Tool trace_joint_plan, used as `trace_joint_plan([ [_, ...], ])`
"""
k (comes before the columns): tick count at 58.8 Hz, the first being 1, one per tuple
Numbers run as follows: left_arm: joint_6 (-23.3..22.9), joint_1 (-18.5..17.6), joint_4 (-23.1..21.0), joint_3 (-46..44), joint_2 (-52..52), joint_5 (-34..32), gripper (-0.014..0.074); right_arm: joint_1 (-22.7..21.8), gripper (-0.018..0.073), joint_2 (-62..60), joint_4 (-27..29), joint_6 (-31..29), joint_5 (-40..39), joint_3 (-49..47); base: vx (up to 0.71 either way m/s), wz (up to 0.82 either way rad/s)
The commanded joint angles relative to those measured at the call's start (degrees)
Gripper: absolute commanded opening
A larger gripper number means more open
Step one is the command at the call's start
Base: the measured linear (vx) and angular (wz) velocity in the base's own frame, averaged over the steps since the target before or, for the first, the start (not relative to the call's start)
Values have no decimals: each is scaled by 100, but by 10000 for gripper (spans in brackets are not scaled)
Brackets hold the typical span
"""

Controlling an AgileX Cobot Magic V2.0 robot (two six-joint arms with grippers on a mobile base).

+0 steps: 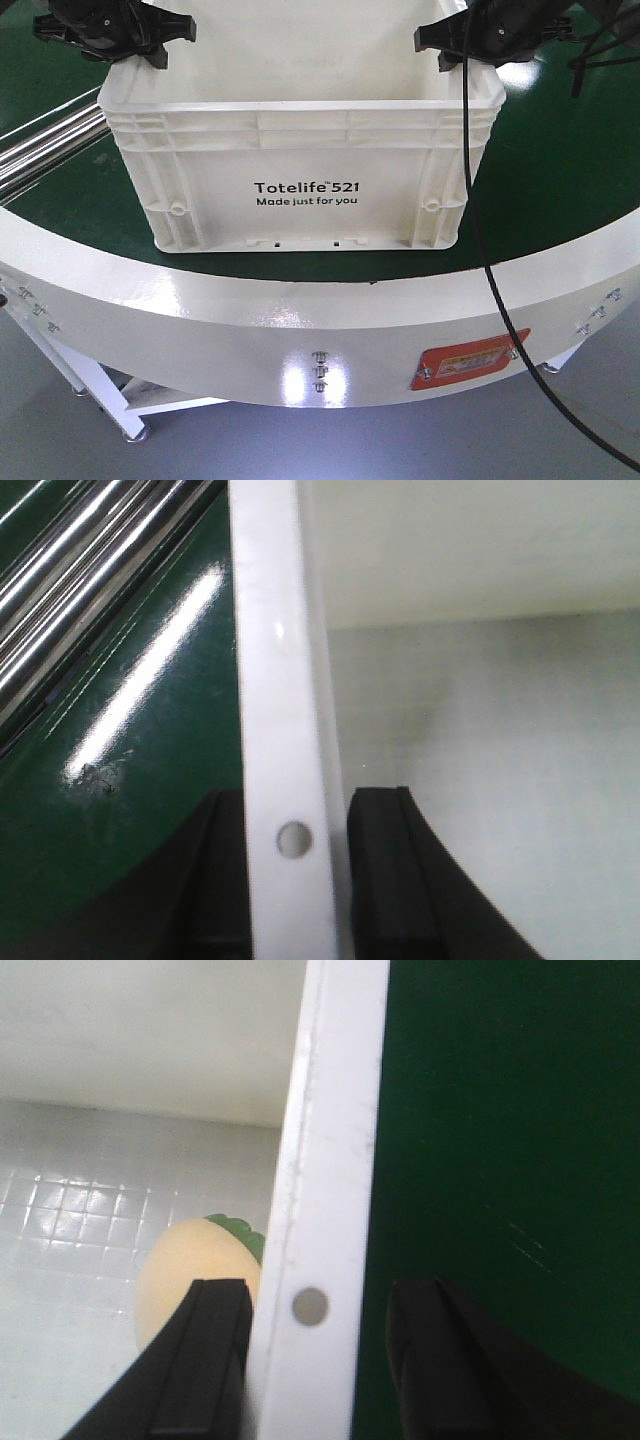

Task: Place moving items into box and shelve
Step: 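Lower both grippers onto the tote's side rims and close on them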

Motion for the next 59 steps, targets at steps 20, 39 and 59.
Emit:
trace_joint_plan([
  [20, 23, -43, -105, -194, -475, -307, 200, 20, 461, -443, -12, -72, -348, -197, 0, 0],
  [39, 23, -43, -105, -194, -475, -271, 200, 20, 443, -443, 106, -66, -337, -197, 0, 0],
  [59, 23, -43, -76, -194, -475, -247, 194, 20, 175, -443, -66, 132, -322, -197, 0, 0],
])
